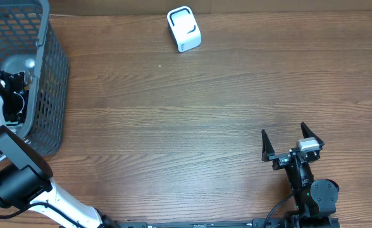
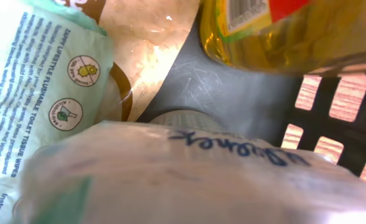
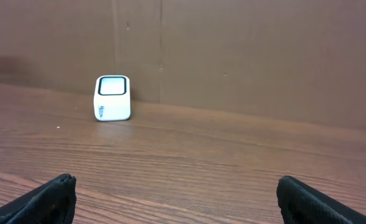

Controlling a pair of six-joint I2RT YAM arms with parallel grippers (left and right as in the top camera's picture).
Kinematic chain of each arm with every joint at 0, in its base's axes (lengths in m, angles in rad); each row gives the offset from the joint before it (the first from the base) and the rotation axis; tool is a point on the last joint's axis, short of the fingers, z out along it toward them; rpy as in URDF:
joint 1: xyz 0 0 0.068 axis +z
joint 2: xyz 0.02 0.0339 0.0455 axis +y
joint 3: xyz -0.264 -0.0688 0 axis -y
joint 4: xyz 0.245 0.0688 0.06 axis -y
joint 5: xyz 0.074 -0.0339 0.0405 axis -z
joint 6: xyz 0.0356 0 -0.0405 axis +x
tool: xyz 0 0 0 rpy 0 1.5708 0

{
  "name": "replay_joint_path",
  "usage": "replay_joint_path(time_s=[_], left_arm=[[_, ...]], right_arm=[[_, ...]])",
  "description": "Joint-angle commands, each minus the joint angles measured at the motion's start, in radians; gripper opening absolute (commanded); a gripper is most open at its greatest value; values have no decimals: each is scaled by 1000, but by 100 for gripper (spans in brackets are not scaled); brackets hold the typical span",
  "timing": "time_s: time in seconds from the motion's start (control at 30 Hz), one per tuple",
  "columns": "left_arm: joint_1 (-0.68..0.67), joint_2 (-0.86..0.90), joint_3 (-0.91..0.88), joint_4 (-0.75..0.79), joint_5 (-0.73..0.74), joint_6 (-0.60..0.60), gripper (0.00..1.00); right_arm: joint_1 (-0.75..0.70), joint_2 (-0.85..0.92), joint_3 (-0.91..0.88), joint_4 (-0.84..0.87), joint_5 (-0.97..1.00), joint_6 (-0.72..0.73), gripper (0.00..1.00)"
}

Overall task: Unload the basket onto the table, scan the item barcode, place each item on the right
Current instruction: 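Grasp the Kleenex tissue pack inside the basket with the left gripper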

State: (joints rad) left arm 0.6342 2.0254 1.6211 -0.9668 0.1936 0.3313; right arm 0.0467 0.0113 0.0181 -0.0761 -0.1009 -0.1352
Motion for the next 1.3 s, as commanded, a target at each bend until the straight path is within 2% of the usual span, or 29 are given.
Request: replay_joint_path(time_s=[0.0,0.13,0.3,0.53,0.9,1.0,1.27], left_arm=[[-8,9,17,-10,6,-26,47],[-7,-6,66,-32,-3,-31,47],[-7,-26,168,-90,-48,-78,41],[-7,-48,357,-200,-94,-125,41],[-8,-48,732,-438,-90,-241,40],[-10,-48,813,-502,-48,-262,41],[-84,-48,915,-615,-10,-295,41]], right_arm=[[4,-8,-10,2,-6,-4,100],[4,-8,-10,2,-6,-4,100],[4,-7,-10,2,-6,-4,100],[4,-7,-10,2,-6,-4,100],[4,-7,-10,2,-6,-4,100],[4,-7,-10,2,-5,-4,100],[4,-7,-10,2,-6,-4,100]])
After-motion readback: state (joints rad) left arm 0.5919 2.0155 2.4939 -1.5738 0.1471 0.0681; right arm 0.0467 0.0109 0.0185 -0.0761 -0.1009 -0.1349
